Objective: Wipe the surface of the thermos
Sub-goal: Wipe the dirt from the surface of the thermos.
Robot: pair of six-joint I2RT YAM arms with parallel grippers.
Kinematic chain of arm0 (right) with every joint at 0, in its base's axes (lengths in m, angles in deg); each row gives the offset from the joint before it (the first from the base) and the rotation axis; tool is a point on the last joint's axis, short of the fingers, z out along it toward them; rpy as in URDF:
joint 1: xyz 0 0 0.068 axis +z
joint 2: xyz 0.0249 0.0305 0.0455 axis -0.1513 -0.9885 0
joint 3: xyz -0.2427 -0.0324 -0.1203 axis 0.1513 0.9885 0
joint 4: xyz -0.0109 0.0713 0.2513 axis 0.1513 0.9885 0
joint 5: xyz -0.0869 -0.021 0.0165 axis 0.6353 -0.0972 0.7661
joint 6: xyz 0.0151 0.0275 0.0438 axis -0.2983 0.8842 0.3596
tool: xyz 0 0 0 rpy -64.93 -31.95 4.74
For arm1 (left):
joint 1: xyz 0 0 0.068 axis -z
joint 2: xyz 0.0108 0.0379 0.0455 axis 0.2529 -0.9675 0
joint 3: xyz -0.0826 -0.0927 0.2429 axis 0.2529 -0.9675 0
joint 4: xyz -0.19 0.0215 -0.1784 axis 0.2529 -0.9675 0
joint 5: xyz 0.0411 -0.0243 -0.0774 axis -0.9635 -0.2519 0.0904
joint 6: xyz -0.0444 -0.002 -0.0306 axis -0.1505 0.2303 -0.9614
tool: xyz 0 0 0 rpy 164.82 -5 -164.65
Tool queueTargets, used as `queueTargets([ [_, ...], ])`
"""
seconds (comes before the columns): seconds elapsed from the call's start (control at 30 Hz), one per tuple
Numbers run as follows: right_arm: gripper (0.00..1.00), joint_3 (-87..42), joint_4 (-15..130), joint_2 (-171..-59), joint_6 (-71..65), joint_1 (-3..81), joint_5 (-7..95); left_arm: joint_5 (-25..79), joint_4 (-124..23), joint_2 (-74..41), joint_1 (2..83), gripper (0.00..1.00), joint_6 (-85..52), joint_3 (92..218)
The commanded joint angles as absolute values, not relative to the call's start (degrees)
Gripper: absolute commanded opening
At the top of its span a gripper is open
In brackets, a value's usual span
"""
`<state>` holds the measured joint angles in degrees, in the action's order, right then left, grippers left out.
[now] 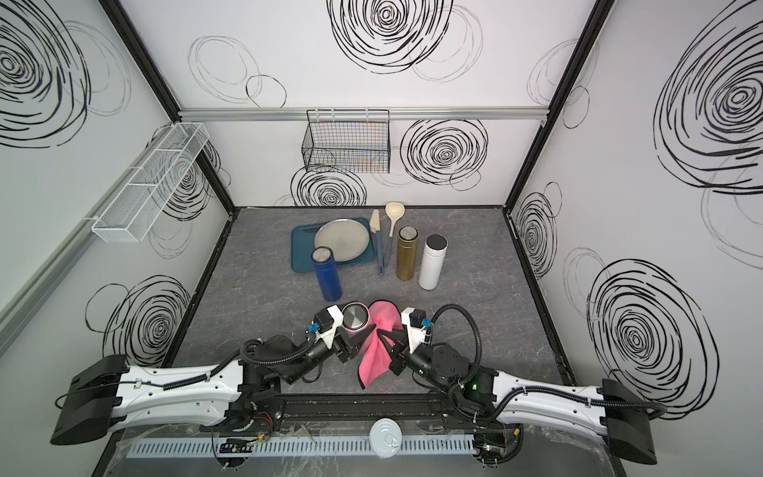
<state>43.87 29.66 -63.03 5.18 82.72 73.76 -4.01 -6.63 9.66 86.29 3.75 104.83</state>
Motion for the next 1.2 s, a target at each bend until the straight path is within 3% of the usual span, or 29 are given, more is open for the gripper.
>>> queueTargets([
  [0.0, 0.00, 39.51, 26.45, -62.86, 3.44, 83.00, 68.40, -0.26, 1.55, 10.56, 87.24, 0.00, 3.20, 105.99],
  [0.3, 0.00, 49.36, 19.36, -67.53, 11.88, 79.92, 70.63, 2.12, 1.60, 11.76, 87.25, 0.00, 6.35, 105.19],
  [0.6, 0.00, 40.98, 26.44, -60.82, 5.54, 79.89, 65.48, 2.08, 4.61, 12.10, 87.27, 0.00, 14.58, 103.34],
  [0.83, 0.00, 45.67, 18.63, -68.32, 9.83, 78.35, 64.67, -0.91, 3.39, 13.48, 86.50, 0.00, 16.79, 102.55],
  [0.93, 0.00, 49.34, 15.20, -70.47, 13.86, 75.16, 62.14, 2.63, 2.14, 14.19, 85.51, 0.00, 17.54, 102.31],
  [1.17, 0.00, 44.45, 23.09, -62.68, 10.30, 75.34, 59.91, 7.28, 4.98, 14.91, 83.94, 0.00, 18.20, 100.09],
])
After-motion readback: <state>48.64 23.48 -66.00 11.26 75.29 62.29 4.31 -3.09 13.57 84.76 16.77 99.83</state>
